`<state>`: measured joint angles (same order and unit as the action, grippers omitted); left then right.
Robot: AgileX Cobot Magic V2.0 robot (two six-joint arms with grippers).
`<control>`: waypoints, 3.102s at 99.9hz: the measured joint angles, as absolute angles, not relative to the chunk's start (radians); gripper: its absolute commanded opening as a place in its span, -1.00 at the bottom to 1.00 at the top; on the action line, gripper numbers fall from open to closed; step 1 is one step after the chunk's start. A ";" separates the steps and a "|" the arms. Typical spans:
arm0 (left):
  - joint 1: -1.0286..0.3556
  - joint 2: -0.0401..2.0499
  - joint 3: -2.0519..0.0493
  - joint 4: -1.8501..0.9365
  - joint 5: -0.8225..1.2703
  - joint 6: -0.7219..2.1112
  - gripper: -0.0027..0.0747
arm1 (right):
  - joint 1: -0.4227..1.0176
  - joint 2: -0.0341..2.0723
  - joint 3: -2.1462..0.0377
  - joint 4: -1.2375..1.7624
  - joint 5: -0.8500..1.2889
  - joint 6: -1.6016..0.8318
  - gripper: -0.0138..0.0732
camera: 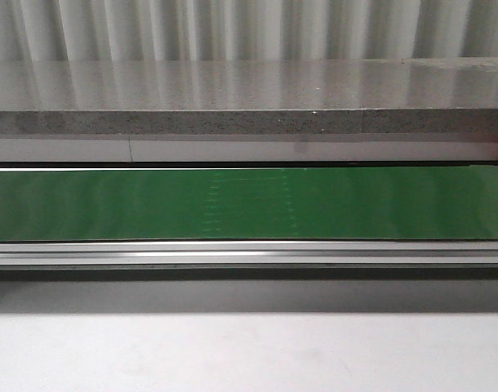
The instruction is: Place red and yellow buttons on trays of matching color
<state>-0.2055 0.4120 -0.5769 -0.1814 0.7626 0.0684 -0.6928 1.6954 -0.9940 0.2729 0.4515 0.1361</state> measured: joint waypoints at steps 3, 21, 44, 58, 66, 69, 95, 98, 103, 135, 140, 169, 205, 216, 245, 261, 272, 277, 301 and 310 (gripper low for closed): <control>-0.206 0.412 -0.577 -0.181 0.763 0.068 -0.98 | -0.693 1.695 -0.994 0.273 0.449 0.136 0.71; -0.206 0.412 -0.577 -0.181 0.763 0.068 -0.98 | -0.693 1.692 -0.994 0.273 0.448 0.136 0.70; -0.206 0.412 -0.577 -0.181 0.763 0.068 -0.98 | -0.684 1.580 -0.994 0.239 0.478 0.132 0.64; -0.206 0.412 -0.577 -0.181 0.763 0.068 -0.98 | -0.626 1.469 -0.994 0.215 0.484 0.097 0.25; -0.206 0.412 -0.577 -0.181 0.763 0.068 -0.98 | -0.568 1.420 -0.994 0.211 0.506 0.079 -0.10; -0.206 0.412 -0.577 -0.181 0.763 0.068 -0.98 | -0.548 1.402 -0.994 0.211 0.515 0.071 -0.23; -0.206 0.412 -0.577 -0.181 0.763 0.068 -0.98 | -0.370 1.284 -0.994 0.201 0.590 0.030 -0.84; -0.206 0.412 -0.577 -0.181 0.763 0.068 -0.98 | -0.349 1.271 -0.994 0.201 0.602 0.025 -0.84; -0.206 0.412 -0.577 -0.181 0.763 0.068 -0.98 | -0.319 1.249 -0.994 0.199 0.618 0.011 -0.84; -0.206 0.412 -0.577 -0.181 0.763 0.068 -0.98 | -0.139 1.090 -0.950 0.195 0.688 -0.115 -0.84; -0.206 0.412 -0.577 -0.181 0.763 0.068 -0.98 | -0.112 1.053 -0.929 0.195 0.688 -0.140 -0.84; -0.206 0.412 -0.577 -0.181 0.763 0.068 -0.98 | -0.028 0.782 -0.747 0.195 0.686 -0.202 -0.84; -0.206 0.412 -0.577 -0.181 0.746 0.068 -0.98 | -0.026 0.401 -0.541 0.195 0.692 -0.206 -0.84; -0.206 0.412 -0.577 -0.181 0.736 0.068 -0.98 | -0.026 0.323 -0.508 0.195 0.703 -0.206 -0.84; -0.206 0.457 -0.595 -0.099 0.661 0.016 -0.98 | -0.026 0.296 -0.490 0.193 0.710 -0.206 -0.84; -0.184 0.591 -0.679 0.063 0.654 -0.155 -0.98 | -0.026 0.296 -0.490 0.193 0.710 -0.206 -0.84; -0.142 0.699 -0.753 0.098 0.657 -0.199 -0.97 | -0.026 0.296 -0.490 0.193 0.710 -0.206 -0.84; -0.119 0.750 -0.786 0.100 0.664 -0.206 -0.91 | -0.026 0.296 -0.490 0.193 0.710 -0.206 -0.84; -0.009 0.980 -0.929 0.091 0.693 -0.216 0.01 | -0.026 0.296 -0.490 0.193 0.710 -0.206 -0.84; 0.028 1.058 -0.970 0.088 0.700 -0.216 0.31 | -0.026 0.296 -0.490 0.193 0.710 -0.206 -0.84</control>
<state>0.0283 1.0577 -0.9698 0.0885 0.6997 -0.2156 -0.0259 0.2962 -0.4900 0.1935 0.7099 -0.2062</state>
